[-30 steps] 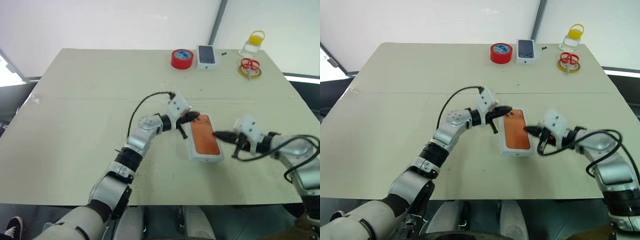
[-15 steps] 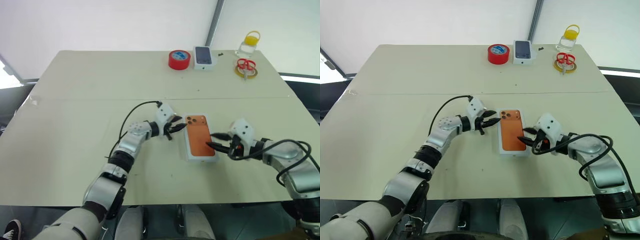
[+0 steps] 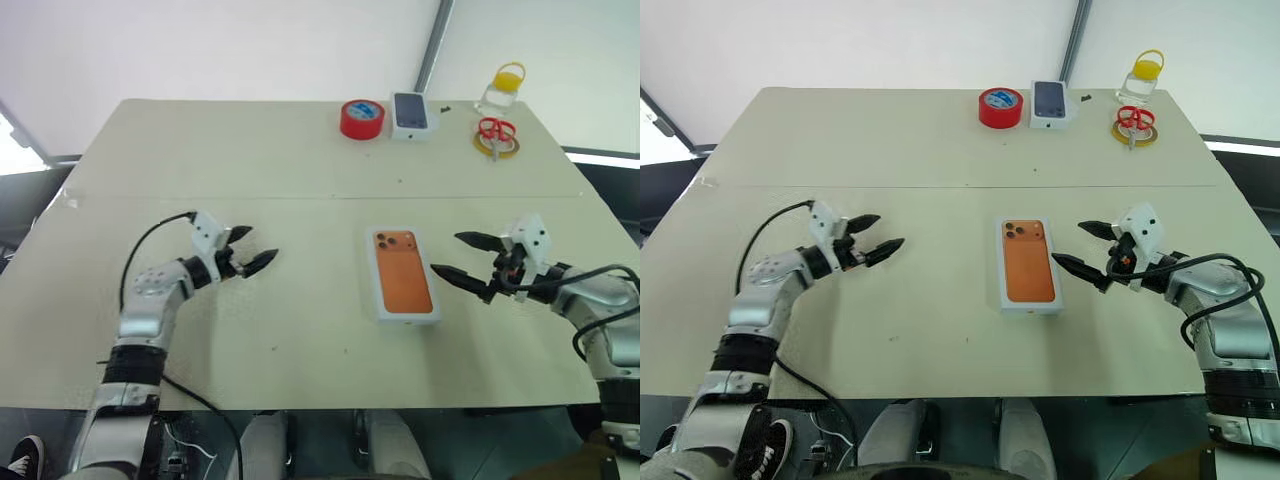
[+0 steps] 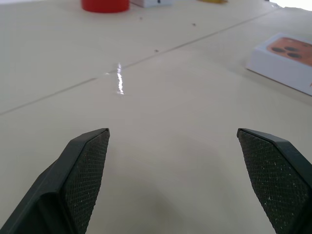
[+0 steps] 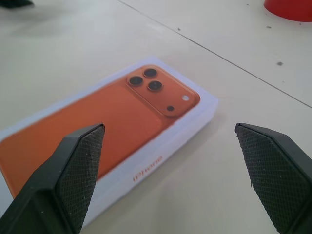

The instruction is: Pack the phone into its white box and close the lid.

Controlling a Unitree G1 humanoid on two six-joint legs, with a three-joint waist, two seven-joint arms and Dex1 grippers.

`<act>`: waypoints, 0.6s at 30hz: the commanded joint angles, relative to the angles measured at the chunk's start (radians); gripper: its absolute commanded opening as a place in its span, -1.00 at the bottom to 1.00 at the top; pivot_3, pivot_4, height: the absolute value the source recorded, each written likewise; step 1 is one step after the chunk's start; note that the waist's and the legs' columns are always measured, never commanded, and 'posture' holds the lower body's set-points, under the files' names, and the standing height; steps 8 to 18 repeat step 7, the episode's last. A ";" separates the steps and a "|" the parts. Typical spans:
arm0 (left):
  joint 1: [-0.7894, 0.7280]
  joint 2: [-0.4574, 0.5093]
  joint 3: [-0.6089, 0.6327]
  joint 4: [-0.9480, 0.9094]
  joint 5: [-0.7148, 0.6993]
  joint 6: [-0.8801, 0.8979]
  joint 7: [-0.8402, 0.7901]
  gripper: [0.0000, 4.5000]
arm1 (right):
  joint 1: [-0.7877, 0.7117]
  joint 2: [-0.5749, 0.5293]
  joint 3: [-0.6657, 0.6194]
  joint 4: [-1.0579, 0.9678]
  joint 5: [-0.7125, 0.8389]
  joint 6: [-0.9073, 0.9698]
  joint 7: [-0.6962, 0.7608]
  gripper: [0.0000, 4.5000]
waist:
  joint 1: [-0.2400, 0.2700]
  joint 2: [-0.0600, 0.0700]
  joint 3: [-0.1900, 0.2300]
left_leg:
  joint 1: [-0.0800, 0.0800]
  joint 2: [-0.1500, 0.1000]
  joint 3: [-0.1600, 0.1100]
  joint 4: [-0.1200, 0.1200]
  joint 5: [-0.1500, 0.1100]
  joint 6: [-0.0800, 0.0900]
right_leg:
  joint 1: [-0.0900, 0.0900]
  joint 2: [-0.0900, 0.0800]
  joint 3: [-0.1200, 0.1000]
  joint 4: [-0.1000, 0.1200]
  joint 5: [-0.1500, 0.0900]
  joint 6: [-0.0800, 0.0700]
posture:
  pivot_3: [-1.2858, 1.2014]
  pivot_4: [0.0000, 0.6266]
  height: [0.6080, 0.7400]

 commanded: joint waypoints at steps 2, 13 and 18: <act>0.115 0.041 0.061 -0.120 -0.038 -0.012 0.005 0.96 | 0.004 -0.028 -0.018 0.010 -0.008 -0.050 0.032 0.98 | 0.000 0.001 0.000 | 0.000 0.000 0.000 0.000 0.000 0.000 | 0.000 0.000 0.000 0.000 -0.001 -0.002 | 0.03 -0.52 1.00; 0.219 0.095 0.096 -0.181 -0.039 -0.047 0.003 0.96 | 0.018 -0.061 -0.046 0.067 -0.026 -0.103 0.059 0.98 | 0.002 0.001 0.000 | 0.000 -0.001 0.000 0.000 0.000 0.000 | 0.000 -0.002 0.000 0.000 -0.001 -0.003 | 0.03 -0.52 1.00; 0.219 0.095 0.096 -0.181 -0.039 -0.047 0.003 0.96 | 0.018 -0.061 -0.046 0.067 -0.026 -0.103 0.059 0.98 | 0.002 0.001 0.000 | 0.000 -0.001 0.000 0.000 0.000 0.000 | 0.000 -0.002 0.000 0.000 -0.001 -0.003 | 0.03 -0.52 1.00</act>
